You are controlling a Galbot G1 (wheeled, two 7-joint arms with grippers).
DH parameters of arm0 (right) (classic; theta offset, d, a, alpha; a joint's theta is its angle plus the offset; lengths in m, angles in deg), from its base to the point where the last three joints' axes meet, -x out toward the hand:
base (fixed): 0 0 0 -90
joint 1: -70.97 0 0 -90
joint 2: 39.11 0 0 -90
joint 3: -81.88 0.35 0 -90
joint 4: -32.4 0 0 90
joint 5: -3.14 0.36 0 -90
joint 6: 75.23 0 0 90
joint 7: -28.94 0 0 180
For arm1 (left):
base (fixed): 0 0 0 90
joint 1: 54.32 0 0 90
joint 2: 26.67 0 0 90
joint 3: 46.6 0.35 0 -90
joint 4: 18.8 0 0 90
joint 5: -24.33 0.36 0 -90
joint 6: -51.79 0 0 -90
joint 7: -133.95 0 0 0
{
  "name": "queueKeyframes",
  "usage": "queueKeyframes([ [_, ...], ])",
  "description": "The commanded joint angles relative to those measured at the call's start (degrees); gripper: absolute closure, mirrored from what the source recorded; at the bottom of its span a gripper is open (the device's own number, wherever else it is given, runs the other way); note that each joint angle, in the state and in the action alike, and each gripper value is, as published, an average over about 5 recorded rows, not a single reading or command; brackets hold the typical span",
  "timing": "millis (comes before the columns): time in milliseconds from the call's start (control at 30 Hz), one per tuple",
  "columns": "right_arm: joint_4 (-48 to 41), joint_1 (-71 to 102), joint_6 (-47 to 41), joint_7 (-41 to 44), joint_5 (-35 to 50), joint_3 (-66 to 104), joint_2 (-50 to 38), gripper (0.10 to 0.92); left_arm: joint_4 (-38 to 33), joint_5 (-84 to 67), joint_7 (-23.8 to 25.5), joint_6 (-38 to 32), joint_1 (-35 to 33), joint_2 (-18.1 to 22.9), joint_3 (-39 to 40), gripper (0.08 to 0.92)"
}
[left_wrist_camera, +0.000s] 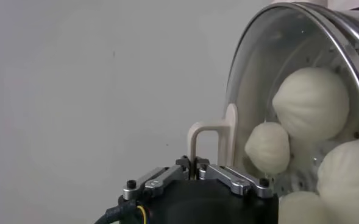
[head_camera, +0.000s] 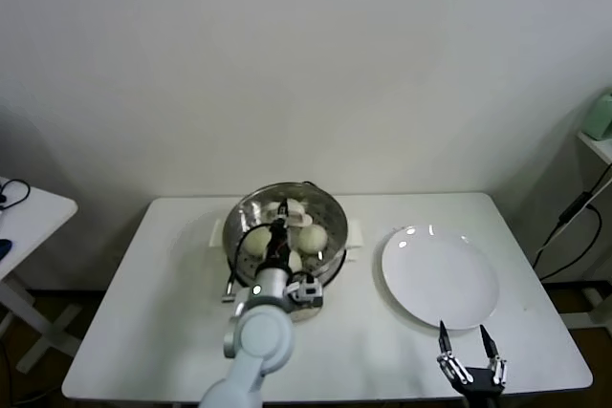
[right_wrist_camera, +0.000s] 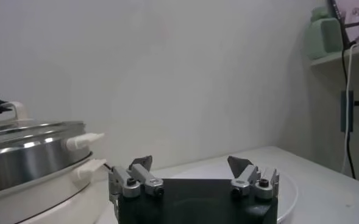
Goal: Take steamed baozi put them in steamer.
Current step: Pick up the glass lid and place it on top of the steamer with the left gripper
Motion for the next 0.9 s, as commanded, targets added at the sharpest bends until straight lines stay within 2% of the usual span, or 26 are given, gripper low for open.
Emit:
queueKeyframes([
  [33, 0.01, -0.05, 0.08, 0.04, 0.11, -0.08, 0.07, 0.203, 0.73, 0.21, -0.31, -0.15, 0.33, 0.32, -0.16, 0.863],
  [900, 0.39, 0.05, 0.21, 0.07, 0.25, 0.31, 0.18, 0.203, 2.28, 0.23, -2.39, -0.98, 0.53, 0.52, -0.86, 0.863],
])
